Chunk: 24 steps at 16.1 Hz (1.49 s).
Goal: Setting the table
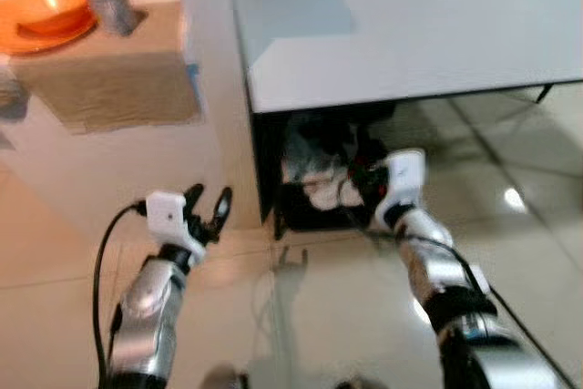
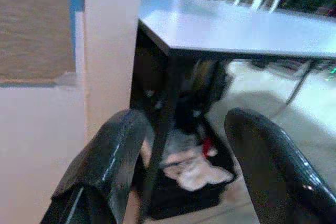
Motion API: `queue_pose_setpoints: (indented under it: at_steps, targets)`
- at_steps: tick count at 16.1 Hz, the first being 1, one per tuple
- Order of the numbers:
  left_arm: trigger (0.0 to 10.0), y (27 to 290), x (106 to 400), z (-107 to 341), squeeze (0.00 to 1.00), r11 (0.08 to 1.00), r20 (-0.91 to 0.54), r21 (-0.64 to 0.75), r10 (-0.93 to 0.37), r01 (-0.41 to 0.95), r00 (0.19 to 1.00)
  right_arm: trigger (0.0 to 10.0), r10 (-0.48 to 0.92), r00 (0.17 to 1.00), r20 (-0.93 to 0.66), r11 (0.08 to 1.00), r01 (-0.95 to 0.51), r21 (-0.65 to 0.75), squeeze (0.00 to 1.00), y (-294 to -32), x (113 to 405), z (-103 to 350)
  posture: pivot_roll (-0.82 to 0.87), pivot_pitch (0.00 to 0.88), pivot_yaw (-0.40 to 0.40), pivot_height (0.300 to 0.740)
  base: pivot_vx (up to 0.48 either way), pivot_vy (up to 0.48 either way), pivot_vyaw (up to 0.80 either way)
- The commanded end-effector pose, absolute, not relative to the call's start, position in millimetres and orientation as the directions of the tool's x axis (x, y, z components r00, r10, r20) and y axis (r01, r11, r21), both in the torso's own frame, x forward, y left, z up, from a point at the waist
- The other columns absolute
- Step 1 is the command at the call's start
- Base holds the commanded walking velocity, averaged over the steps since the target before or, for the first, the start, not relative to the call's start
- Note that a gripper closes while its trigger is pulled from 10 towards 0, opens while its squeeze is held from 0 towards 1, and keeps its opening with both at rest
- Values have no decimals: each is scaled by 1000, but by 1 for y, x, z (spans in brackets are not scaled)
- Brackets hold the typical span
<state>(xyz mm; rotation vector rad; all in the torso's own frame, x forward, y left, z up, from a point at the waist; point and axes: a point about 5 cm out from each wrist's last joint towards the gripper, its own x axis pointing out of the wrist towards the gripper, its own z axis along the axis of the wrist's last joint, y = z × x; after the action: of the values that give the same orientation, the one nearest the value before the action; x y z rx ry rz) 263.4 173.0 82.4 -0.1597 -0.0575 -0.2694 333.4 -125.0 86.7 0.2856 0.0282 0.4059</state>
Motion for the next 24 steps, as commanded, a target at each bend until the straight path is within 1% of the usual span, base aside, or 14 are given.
queue_pose_setpoints:
  at_steps: [1,2,3,4,6,7,8,12,14,17,18,20,22,24]
  targets:
    - [10000,174,257,88,0,935,93,-199,-279,292,956,10000,490,852,184,693,-509,510,710,-111,328,103,-55,64,-13,740,0,480,0]
    - [10000,171,254,91,0,928,100,-212,-293,308,951,10000,502,829,246,615,-542,573,1000,-112,324,109,-53,65,-14,740,0,480,0]
    - [10000,169,251,94,0,922,100,-217,-306,321,947,10000,517,804,295,558,-578,596,1000,-112,320,112,-48,65,-15,740,0,480,0]
    - [10000,168,247,96,0,920,87,-229,-307,319,948,10000,523,797,302,556,-587,589,1000,-113,317,110,-51,63,-11,740,0,480,0]
    - [10000,168,246,93,0,927,42,-209,-311,313,950,10000,532,805,262,590,-574,568,1000,-114,317,105,-48,61,-9,740,0,480,0]
    - [10000,168,247,93,0,929,37,-205,-308,309,951,10000,534,824,191,666,-548,505,1000,-112,319,102,-49,60,-7,740,0,480,0]
    - [10000,171,248,97,0,942,46,-198,-268,272,962,10000,525,842,125,729,-521,444,0,-111,322,100,-50,61,-5,740,0,0,0]
    - [10000,181,250,109,0,973,72,-144,-169,178,983,10000,494,866,69,806,-487,338,0,-110,329,106,-47,60,-5,740,114,0,0]
    - [10000,178,253,118,0,968,110,-157,-180,196,977,10000,513,842,165,774,-537,336,0,-103,330,122,-47,61,-4,740,472,0,778]
    - [10000,171,254,121,0,960,116,-153,-216,233,969,10000,465,875,137,825,-484,291,0,-105,335,124,-48,62,-5,740,472,0,498]
    - [10000,166,254,123,0,956,116,-143,-239,255,964,10000,433,894,118,863,-448,234,0,-103,338,126,-52,63,-5,740,480,0,0]
    - [10000,161,253,124,0,951,120,-138,-262,278,958,10000,436,890,133,841,-455,293,0,-102,339,127,-52,65,-7,740,472,0,0]
    - [10000,156,253,128,0,944,127,-119,-292,307,948,10000,429,892,147,840,-453,298,0,-104,338,129,-51,65,-8,740,476,0,0]
    - [10000,151,255,136,0,937,152,-105,-315,332,937,10000,436,867,242,814,-495,303,0,-103,338,147,-55,67,-5,740,472,0,0]
